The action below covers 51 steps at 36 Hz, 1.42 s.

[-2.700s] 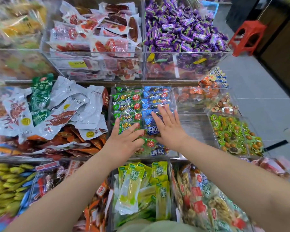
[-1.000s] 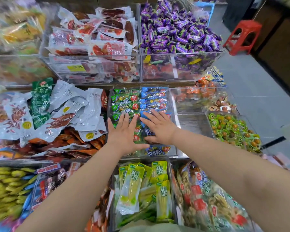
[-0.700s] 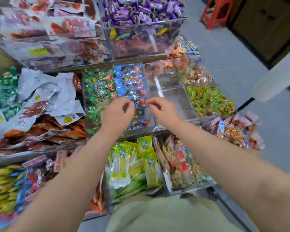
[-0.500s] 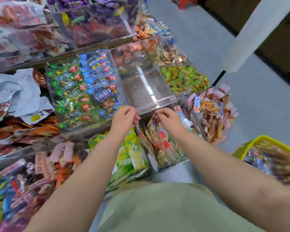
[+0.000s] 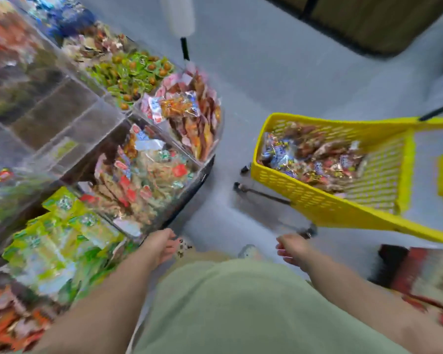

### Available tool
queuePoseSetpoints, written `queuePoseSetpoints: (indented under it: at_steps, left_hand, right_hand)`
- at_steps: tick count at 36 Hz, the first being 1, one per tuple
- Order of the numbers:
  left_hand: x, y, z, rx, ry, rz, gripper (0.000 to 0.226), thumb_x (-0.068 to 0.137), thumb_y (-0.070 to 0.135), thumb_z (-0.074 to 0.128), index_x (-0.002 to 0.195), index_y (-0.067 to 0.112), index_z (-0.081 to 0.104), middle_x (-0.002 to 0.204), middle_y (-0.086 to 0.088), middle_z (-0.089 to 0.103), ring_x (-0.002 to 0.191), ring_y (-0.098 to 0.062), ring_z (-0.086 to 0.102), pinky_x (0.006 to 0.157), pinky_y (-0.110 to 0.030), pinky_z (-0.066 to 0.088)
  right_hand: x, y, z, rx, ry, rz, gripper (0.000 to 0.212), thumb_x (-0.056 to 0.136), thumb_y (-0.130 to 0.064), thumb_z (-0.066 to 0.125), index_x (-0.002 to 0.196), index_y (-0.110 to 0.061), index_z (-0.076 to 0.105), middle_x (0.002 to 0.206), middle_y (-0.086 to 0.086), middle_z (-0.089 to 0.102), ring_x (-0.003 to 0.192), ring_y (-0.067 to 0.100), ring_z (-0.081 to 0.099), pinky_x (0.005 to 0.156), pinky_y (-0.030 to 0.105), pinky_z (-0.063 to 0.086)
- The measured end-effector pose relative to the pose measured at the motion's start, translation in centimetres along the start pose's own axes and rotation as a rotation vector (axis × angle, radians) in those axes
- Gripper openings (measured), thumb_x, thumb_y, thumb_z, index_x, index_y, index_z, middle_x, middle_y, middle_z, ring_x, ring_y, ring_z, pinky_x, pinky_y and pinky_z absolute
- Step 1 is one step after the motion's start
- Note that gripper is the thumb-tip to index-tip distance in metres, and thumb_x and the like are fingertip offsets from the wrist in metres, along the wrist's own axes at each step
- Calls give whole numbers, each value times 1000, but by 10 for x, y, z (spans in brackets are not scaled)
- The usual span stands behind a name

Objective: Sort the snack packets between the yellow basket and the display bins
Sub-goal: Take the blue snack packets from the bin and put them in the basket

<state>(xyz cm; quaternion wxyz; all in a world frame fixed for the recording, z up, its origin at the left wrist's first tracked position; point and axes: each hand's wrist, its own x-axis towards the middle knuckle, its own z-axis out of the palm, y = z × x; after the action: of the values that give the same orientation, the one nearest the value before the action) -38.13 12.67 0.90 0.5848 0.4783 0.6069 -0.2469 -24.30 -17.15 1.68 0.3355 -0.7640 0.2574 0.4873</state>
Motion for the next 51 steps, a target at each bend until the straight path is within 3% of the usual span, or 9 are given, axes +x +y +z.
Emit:
queuePoseSetpoints:
  at_steps: [6,13,23,28,35,39,41,46,51]
  left_hand:
    - [2,14,69,340,-2,65,26,96,13,41,71,14,48,65,-8,45,53,-18,38,54,-24,26]
    - [-9,63,132,630,-67,234,31,98,11,41,69,8,50,86,-24,53,54,-22,40,50,-28,23]
    - [19,151,172,870,-143,254,29,96,7,47,69,18,47,72,-1,48,63,-12,45,62,-23,41]
    - [32,209,191,901,-173,189,39,97,2,39,58,10,41,45,-5,39,27,-11,35,33,-13,22]
    - [66,291,220,915,-101,208,25,97,14,40,72,14,44,66,-5,48,53,-16,39,52,-23,25]
    - [75,321,236,984,-81,254,18,96,15,41,82,9,51,74,-10,56,62,-24,51,55,-24,32]
    - [81,330,245,1053,-80,293,24,94,13,42,85,0,59,87,-23,63,87,-37,63,64,-30,44]
    - [98,332,264,1135,-44,390,31,92,18,51,90,-11,59,111,-33,62,107,-40,59,74,-38,43]
    - [126,320,286,980,-94,346,54,98,40,48,133,-1,42,137,-21,51,124,-34,50,98,-36,40]
  right_hand:
    - [4,56,-75,-39,13,125,11,94,-13,44,83,-13,46,75,4,51,59,14,48,55,23,32]
    - [13,56,-127,282,121,128,24,96,-10,43,116,0,51,73,4,49,61,14,48,56,23,33]
    - [31,27,-133,454,77,206,8,97,-19,43,91,-15,47,80,1,53,68,11,51,64,26,39]
    - [44,-13,-143,472,103,198,7,97,-20,43,96,-14,48,78,1,53,66,10,50,61,24,38]
    - [65,-86,-175,485,115,105,11,97,-21,45,95,-12,52,82,4,56,67,12,52,58,23,37]
    - [81,-118,-186,486,92,114,16,98,-24,44,100,-11,53,98,7,56,89,20,53,80,36,47]
    - [92,-132,-187,452,90,114,15,98,-21,44,92,-10,53,89,7,54,84,20,51,90,42,47]
    - [133,-158,-182,186,66,34,17,96,-17,45,89,-8,57,90,12,59,81,23,54,72,34,41]
    - [175,-168,-171,-66,49,-32,24,91,-16,49,103,-2,65,107,19,65,98,31,60,85,35,47]
